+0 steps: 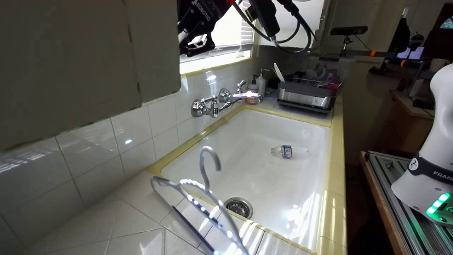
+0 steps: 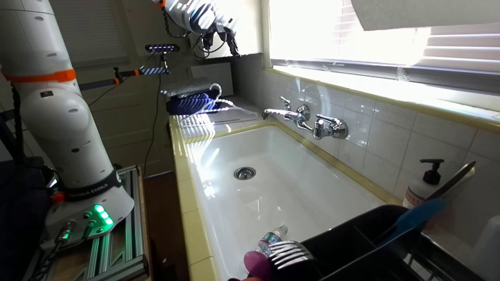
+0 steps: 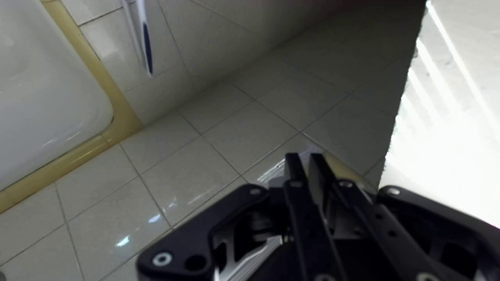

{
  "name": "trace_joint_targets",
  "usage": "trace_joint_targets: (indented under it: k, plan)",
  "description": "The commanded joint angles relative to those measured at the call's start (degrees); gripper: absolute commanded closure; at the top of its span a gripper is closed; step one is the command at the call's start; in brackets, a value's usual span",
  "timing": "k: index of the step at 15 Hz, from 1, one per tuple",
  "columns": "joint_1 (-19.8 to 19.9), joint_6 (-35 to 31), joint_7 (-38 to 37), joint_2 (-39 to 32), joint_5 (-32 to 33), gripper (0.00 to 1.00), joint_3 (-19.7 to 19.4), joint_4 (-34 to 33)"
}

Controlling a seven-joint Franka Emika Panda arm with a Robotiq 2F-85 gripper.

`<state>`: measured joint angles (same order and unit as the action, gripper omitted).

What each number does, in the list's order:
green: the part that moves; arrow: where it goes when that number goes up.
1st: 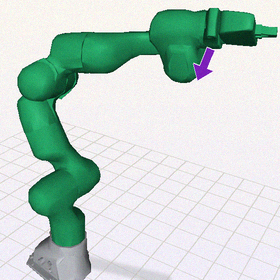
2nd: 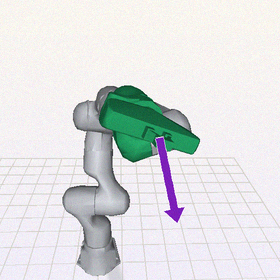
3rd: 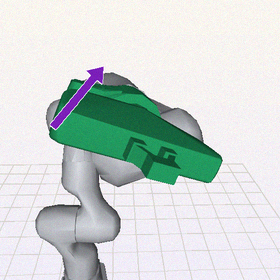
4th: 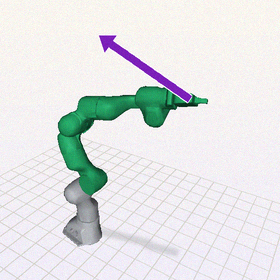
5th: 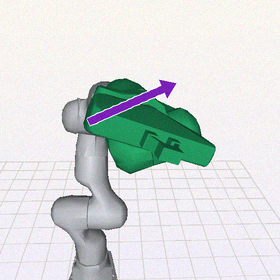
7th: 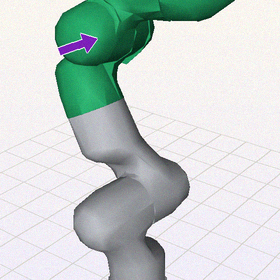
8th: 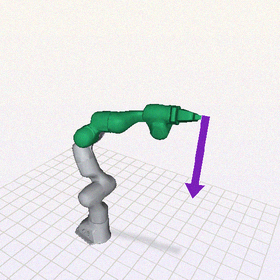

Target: Remove the hanger from the side of the upper cabinet and put it on the left side of the counter.

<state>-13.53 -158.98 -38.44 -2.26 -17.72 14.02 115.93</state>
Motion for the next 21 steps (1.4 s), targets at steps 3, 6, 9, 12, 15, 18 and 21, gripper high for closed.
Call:
trace_joint_targets:
  k: [3,6,9,12,15,18,21]
  plan:
    - [-0.2,0.0,0.3,0.0,-0.3,0.89,-0.3,0.0]
    - [-0.2,0.0,0.3,0.0,-0.3,0.89,-0.3,0.0]
    - [-0.2,0.0,0.4,0.0,-0.3,0.89,-0.3,0.0]
    - [-0.2,0.0,0.4,0.0,-0.3,0.89,-0.3,0.0]
    - [-0.2,0.0,0.4,0.0,-0.3,0.89,-0.3,0.0]
    - [0.1,3.0,-1.2,1.0,2.8,0.97,-0.9,0.6]
    - [0.9,9.7,-2.6,2.0,8.5,0.97,-2.3,1.0]
